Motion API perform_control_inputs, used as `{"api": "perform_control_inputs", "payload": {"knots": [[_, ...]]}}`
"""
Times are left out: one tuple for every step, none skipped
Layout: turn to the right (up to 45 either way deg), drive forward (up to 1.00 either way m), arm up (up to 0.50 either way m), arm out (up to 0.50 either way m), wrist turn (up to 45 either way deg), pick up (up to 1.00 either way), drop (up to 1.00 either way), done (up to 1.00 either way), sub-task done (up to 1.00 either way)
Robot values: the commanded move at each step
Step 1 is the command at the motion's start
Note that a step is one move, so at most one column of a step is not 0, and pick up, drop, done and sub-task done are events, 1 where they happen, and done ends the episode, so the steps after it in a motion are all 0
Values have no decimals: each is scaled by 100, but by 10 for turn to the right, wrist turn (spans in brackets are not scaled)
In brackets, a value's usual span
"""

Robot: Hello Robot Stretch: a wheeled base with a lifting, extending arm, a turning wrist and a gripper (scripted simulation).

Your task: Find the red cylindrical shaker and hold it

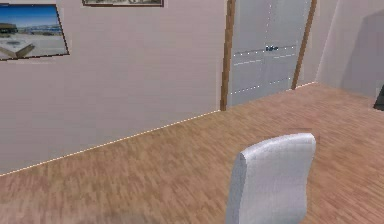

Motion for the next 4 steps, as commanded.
{"api": "perform_control_inputs", "payload": {"knots": [[0, 0, -30, 0, 0, 0, 0, 0, 0], [0, 0, 0, 0, 0, 100, 0, 0, 0], [0, 0, 10, 0, 0, 0, 0, 0, 0], [0, 0, 0, 0, 0, 0, 0, 100, 0]]}}
